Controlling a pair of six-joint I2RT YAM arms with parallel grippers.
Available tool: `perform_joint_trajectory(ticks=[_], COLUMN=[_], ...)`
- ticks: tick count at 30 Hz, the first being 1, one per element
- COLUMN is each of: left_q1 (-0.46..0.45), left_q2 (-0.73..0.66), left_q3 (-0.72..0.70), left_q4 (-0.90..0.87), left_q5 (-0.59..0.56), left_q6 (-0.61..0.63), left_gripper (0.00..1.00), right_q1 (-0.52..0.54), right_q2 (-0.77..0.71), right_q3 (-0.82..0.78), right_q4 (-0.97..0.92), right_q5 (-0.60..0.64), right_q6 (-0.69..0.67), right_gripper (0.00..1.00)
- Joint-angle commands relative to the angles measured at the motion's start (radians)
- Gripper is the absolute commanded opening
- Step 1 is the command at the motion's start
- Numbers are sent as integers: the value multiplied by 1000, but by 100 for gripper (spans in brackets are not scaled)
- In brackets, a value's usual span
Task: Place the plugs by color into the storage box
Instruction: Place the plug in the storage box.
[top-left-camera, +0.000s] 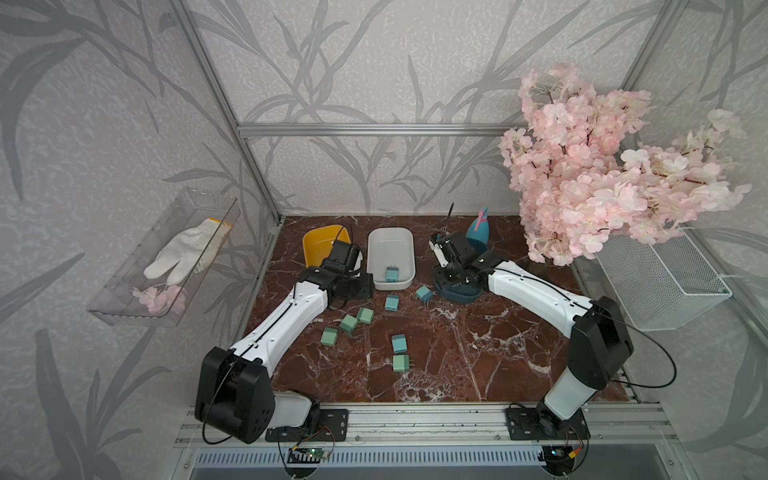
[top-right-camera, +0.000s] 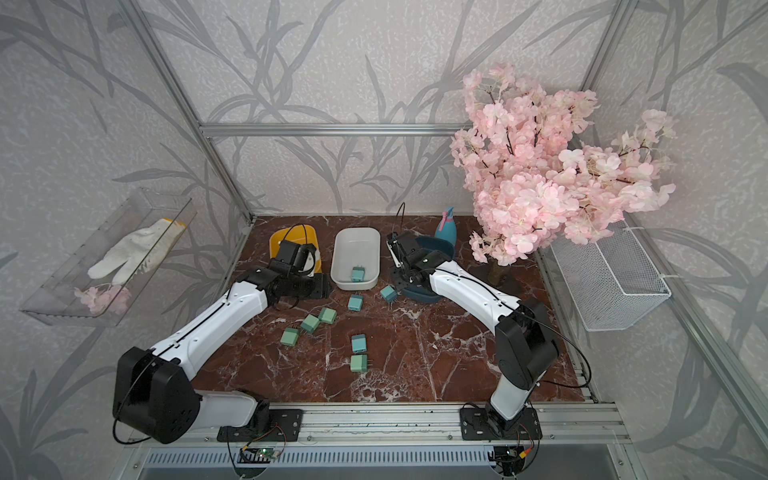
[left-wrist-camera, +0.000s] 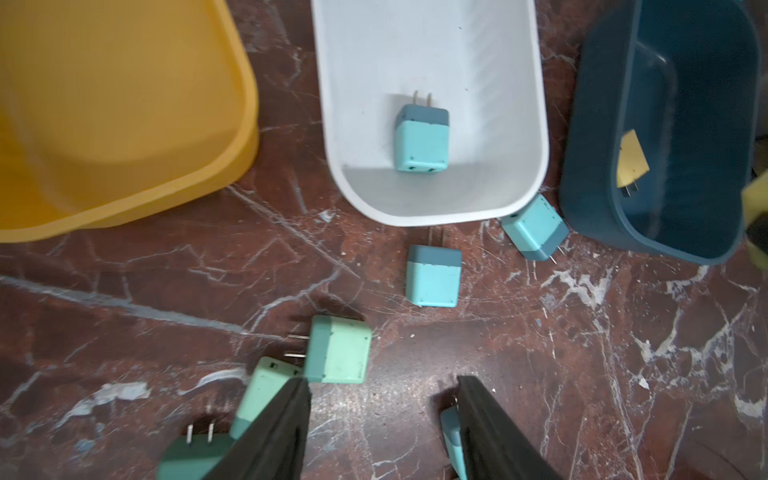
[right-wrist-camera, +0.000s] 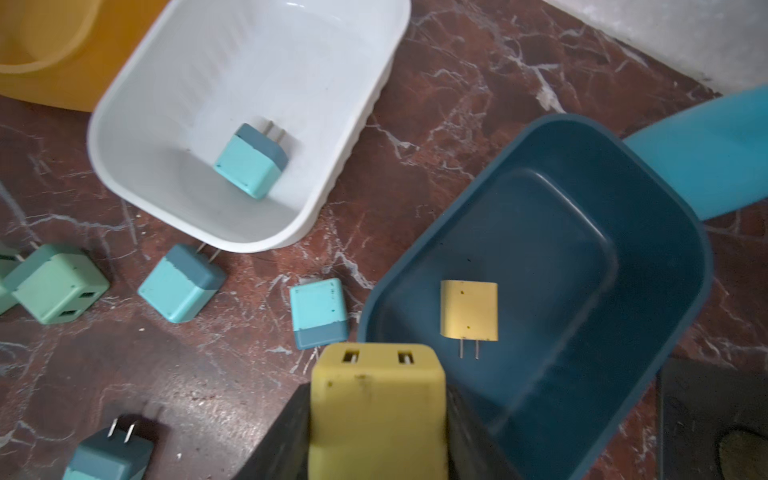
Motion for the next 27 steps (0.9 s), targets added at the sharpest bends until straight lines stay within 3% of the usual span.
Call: perform_joint_trajectory(ticks=[1, 13, 27], left_q1=[-51, -118, -119], left_q2=[26, 141, 159], left_q3=[40, 97, 87], left_q4=[35, 57, 60], left_q5=[22, 33, 10], left_q6=[12, 24, 28], left_gripper=[60, 60, 59], right_q1=[-60, -223, -276], right_q2=[41, 202, 275], right_q3=[-3, 61, 99], right_q4=[23, 14, 40], right_q5=[-18, -68, -54], right_q6=[5, 48, 53], right_gripper=[40, 41, 46])
